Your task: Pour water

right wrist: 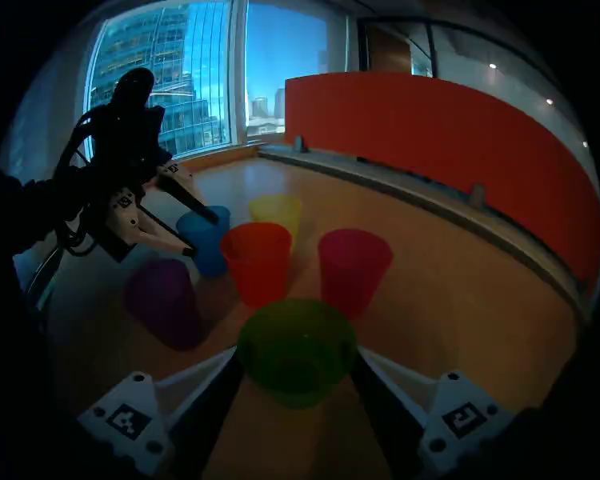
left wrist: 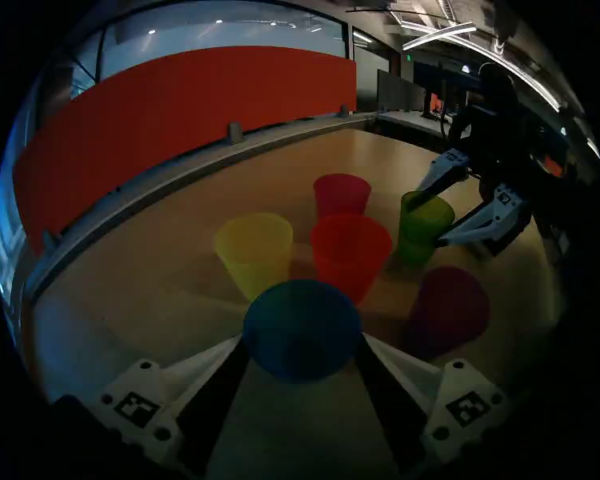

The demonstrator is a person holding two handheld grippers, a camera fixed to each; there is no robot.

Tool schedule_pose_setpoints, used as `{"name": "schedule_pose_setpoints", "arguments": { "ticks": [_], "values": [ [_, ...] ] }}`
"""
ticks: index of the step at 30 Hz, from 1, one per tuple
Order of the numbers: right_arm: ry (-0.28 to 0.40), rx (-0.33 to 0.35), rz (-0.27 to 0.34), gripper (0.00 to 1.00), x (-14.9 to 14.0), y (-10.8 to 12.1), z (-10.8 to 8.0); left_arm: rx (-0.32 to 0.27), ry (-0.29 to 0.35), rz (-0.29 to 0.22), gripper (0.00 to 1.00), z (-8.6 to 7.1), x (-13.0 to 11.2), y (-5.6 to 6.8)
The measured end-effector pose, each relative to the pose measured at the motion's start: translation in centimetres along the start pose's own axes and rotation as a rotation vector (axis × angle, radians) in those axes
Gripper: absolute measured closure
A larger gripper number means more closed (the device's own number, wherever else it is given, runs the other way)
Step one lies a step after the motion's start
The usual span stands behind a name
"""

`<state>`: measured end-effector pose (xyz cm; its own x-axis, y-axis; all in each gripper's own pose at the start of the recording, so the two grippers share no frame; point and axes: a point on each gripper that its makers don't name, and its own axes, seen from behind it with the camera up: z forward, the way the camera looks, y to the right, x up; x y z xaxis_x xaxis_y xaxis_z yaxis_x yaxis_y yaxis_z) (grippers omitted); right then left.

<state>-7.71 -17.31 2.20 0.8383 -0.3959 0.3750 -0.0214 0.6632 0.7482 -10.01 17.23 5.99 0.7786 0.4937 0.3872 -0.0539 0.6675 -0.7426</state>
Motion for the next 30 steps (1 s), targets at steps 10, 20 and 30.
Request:
{"name": "schedule_pose_setpoints", "arguments": {
  "ticks": [10,20,30],
  "values": [
    [-0.001,-0.009,0.012,0.09,-0.5,0.1,-0.1,0.0,-0.016,0.009,0.1,-0.1,-0.5,0.1],
    [-0.008,-0.026,0.012,0.0,-1.1,-0.1,-0.6,0.026,-0.029,0.024,0.08,-0.7,-1.2,-0.4],
    [0.008,-0.065,0.033,0.0,-1.9,0.2,-3.3,0.065,-0.005,0.01,0.07,-3.0,-1.9,-0.4]
  ]
}}
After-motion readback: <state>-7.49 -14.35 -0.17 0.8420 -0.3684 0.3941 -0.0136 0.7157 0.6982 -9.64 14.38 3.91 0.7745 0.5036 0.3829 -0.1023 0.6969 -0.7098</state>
